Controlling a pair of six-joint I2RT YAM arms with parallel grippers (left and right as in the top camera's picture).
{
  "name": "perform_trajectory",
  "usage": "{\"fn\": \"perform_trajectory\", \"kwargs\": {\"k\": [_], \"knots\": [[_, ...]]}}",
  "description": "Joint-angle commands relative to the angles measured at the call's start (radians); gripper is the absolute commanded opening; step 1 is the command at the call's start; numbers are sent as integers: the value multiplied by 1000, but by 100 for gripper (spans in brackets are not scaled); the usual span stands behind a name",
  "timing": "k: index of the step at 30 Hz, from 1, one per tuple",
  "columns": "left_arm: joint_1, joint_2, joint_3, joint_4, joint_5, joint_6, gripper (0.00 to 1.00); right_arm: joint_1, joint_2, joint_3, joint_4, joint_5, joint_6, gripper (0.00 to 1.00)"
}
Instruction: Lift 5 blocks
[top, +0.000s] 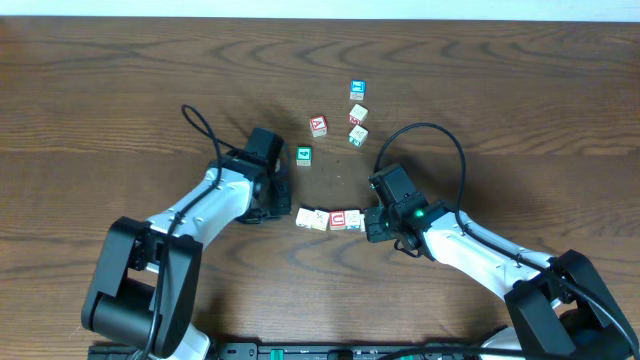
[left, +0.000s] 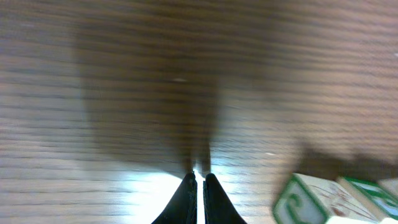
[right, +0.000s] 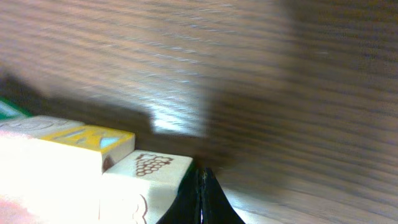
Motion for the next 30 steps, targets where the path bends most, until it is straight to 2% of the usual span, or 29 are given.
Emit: {"fn": "perform_trajectory", "kwargs": {"k": [1,9,30], "knots": [[-45,4,9,2,16,-6,7,-9,8,-9,3,-77,-36,1],[-121,4,9,24,14,-5,7,-9,8,-9,-5,-77,-35,1],[-121,4,9,36,15,-9,7,-9,8,-9,2,-137,32,1]]}}
